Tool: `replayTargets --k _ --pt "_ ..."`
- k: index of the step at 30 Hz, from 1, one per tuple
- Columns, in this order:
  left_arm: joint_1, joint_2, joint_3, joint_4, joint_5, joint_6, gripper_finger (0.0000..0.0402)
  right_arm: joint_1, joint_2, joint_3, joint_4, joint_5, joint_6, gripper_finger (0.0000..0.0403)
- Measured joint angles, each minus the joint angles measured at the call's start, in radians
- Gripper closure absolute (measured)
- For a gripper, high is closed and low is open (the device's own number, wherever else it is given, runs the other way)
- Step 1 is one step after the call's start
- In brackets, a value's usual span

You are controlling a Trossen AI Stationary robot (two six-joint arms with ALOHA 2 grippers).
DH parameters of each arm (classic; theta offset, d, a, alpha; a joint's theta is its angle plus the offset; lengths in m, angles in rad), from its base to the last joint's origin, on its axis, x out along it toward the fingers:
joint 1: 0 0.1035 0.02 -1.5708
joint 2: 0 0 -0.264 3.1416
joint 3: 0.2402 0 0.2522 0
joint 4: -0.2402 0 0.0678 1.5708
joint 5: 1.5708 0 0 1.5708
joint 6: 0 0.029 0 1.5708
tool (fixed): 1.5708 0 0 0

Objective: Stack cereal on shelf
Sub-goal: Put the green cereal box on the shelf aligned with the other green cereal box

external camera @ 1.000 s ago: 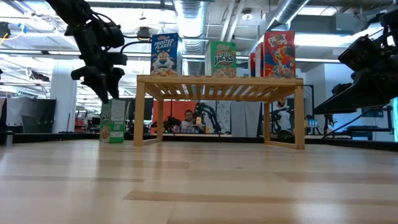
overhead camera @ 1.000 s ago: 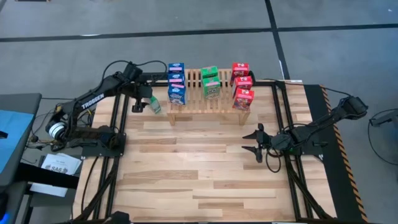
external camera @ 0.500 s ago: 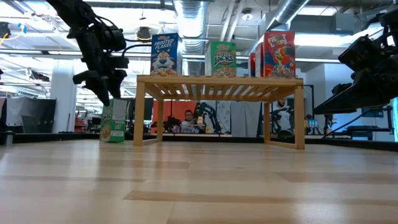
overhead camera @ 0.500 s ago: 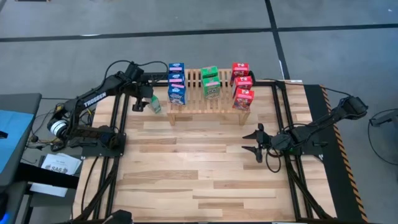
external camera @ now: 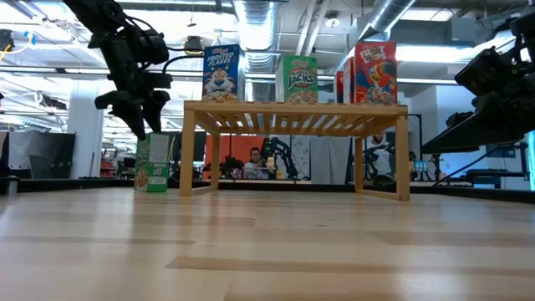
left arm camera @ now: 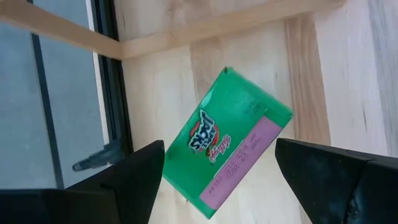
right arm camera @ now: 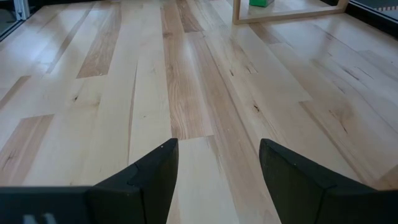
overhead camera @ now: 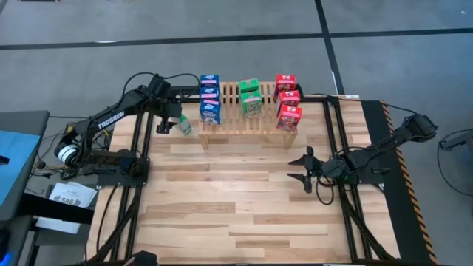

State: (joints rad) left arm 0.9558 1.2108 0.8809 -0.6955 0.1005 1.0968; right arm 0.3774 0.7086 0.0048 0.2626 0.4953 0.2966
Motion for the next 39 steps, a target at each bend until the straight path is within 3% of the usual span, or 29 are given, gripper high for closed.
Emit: replayTargets --k 16,32,39 --pt "-0.002 0.018 0.0 0.014 -0.007 -0.023 0.0105 0.0 0.0 0.0 0.0 0.0 0.0 0.0152" --pt "-0.023 0.017 0.001 -0.061 -0.012 -0.271 0.0105 0.0 0.0 0.0 0.0 0.0 0.0 0.0152" --pt "-0.054 -0.038 0.0 -0.072 -0.047 -0.295 0.0105 0.0 0.0 0.0 0.0 0.0 0.0 0.0152"
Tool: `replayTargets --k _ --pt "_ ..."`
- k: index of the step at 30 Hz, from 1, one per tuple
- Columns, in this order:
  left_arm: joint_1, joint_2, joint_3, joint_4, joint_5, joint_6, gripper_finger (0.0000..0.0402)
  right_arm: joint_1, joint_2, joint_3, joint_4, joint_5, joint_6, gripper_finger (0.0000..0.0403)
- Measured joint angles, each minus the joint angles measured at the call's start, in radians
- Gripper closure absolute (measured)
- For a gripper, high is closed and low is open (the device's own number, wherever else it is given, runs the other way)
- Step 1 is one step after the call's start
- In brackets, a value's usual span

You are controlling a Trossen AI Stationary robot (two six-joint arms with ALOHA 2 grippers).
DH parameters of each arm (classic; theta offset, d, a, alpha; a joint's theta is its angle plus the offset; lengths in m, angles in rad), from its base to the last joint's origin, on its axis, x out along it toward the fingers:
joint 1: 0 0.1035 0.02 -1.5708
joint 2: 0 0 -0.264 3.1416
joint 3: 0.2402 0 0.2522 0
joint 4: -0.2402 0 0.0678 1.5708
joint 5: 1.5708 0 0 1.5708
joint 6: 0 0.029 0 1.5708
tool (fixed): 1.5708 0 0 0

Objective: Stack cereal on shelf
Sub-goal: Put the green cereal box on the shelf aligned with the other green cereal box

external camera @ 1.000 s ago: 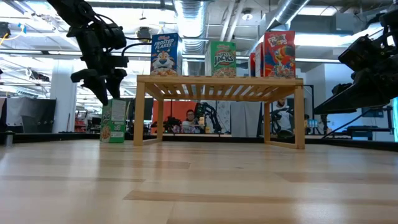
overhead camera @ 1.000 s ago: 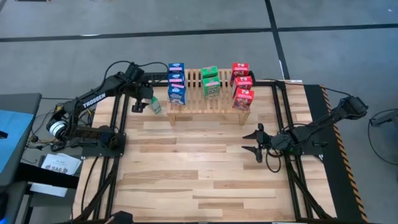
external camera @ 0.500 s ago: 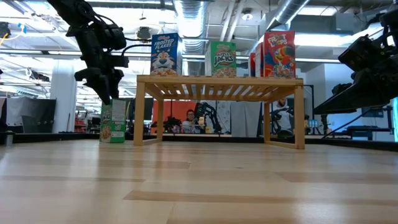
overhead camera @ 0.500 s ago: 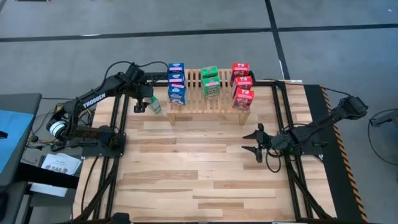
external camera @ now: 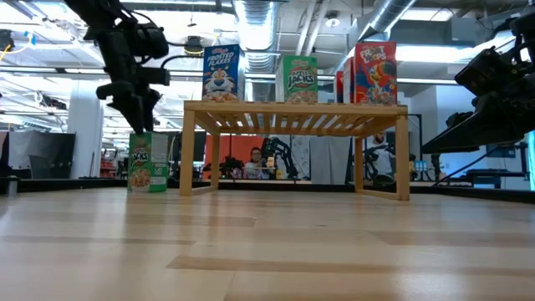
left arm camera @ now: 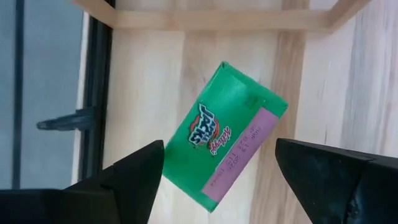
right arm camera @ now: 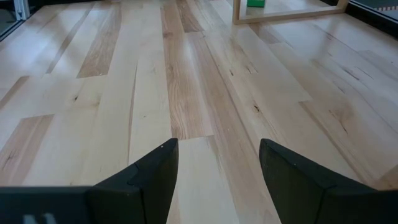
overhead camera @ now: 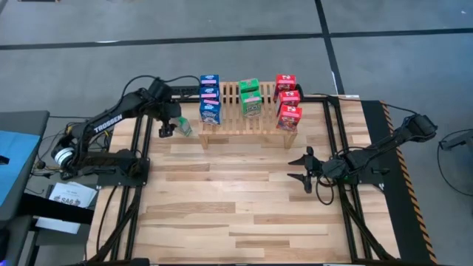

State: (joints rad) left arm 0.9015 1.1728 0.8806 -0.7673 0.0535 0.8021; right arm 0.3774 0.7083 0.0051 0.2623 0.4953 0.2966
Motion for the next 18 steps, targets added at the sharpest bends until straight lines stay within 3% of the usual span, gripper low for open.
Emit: replayTargets --k 7,18 --pt "-0.006 -0.034 0.0 0.022 -0.006 0.077 0.0105 0.0 0.0 0.0 0.0 0.0 0.0 0.0152" --pt "-0.005 0.036 0.0 0.063 0.011 0.136 0.0105 0.0 0.0 0.0 0.0 0.0 0.0 0.0152"
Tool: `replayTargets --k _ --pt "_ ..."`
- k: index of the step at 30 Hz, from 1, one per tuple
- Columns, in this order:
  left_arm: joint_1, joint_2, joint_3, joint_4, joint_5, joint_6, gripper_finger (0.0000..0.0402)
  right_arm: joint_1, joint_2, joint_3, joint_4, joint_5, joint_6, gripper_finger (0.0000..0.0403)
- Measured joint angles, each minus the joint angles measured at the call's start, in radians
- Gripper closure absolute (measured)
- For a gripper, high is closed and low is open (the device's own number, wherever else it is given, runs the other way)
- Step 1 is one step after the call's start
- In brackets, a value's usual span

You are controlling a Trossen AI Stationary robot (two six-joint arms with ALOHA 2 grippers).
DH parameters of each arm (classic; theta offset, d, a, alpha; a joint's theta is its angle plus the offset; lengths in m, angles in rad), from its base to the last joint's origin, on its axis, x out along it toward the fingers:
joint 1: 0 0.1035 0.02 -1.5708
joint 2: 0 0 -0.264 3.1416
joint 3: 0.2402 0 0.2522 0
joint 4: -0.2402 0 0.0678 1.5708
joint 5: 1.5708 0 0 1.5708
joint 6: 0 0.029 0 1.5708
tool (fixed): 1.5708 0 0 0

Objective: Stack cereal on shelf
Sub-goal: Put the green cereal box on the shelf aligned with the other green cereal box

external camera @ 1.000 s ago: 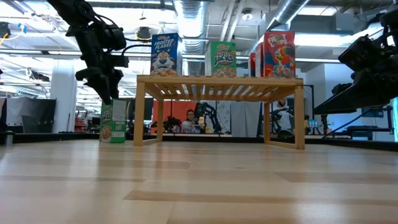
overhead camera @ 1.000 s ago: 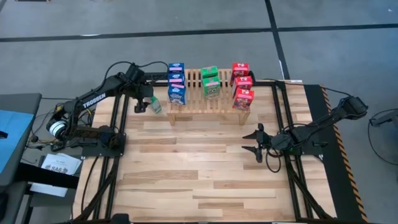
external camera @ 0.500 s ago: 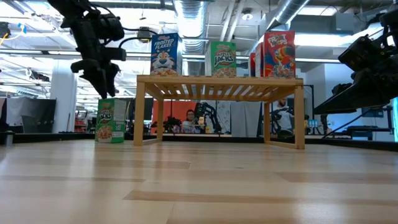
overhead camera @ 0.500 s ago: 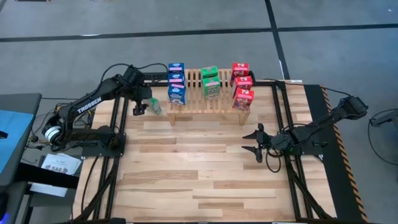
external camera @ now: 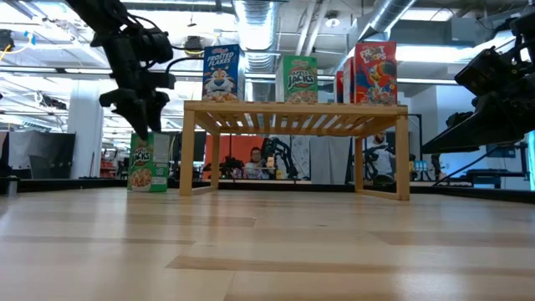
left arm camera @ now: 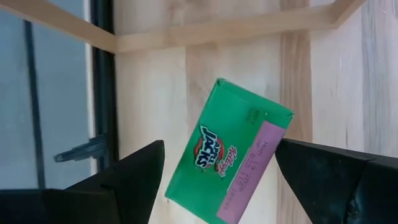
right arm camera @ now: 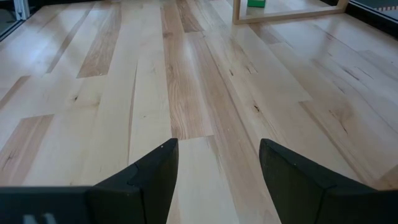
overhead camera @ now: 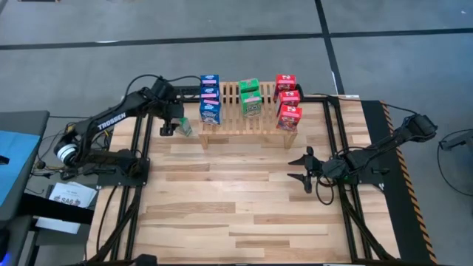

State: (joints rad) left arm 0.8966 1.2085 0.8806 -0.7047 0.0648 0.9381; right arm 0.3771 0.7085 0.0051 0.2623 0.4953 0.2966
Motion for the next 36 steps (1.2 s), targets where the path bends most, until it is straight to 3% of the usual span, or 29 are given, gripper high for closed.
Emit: replayTargets --k 13,26,36 --pt "0.0 0.036 0.0 -0.023 0.009 -0.066 0.0109 0.0 0.0 0.0 0.0 0.0 0.0 0.0152" --pt "0.0 0.023 0.0 -0.115 0.055 -0.166 0.0203 0.0 0.0 0.0 0.0 0.0 0.0 0.0152" --pt "-0.043 -0.094 0.0 -0.184 0.062 -0.26 0.0219 0.0 0.0 0.0 0.0 0.0 0.0 0.0152"
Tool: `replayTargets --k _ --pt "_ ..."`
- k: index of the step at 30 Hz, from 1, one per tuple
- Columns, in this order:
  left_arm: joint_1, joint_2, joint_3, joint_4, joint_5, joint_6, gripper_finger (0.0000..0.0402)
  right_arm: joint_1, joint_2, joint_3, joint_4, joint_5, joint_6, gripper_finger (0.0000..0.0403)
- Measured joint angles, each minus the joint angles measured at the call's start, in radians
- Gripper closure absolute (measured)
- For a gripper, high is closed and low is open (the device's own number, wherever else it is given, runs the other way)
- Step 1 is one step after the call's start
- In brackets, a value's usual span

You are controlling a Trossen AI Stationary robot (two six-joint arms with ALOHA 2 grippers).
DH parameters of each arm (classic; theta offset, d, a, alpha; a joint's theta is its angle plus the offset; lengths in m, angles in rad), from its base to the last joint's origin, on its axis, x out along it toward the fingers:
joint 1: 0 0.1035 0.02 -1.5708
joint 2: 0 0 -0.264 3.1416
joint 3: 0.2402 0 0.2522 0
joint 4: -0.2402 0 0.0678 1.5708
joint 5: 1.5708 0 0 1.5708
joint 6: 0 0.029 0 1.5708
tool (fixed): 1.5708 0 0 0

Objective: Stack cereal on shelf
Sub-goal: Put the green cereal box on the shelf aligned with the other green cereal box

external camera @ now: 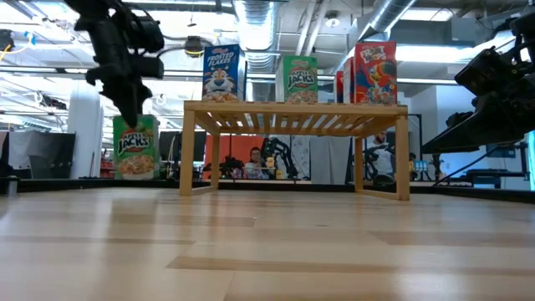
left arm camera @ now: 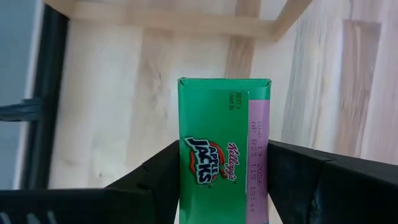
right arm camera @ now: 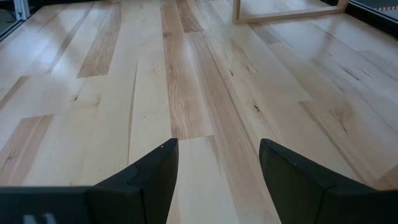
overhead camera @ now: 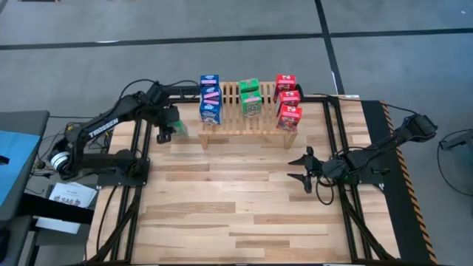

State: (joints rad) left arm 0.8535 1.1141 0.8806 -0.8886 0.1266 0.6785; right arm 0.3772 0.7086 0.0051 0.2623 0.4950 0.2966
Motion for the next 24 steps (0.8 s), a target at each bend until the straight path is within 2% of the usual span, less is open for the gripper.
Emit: replayTargets --k 7,13,24 --pt "-0.037 -0.143 0.0 -0.021 -0.053 -0.065 0.0219 0.0 0.0 0.0 0.0 0.0 0.0 0.0152" --pt "-0.075 -0.275 0.0 -0.039 -0.059 -0.175 0.0219 0.0 0.0 0.0 0.0 0.0 0.0 0.0152" --pt "-0.264 -0.474 0.001 -0.011 -0.058 -0.446 0.0219 0.0 0.0 0.0 0.0 0.0 0.0 0.0152"
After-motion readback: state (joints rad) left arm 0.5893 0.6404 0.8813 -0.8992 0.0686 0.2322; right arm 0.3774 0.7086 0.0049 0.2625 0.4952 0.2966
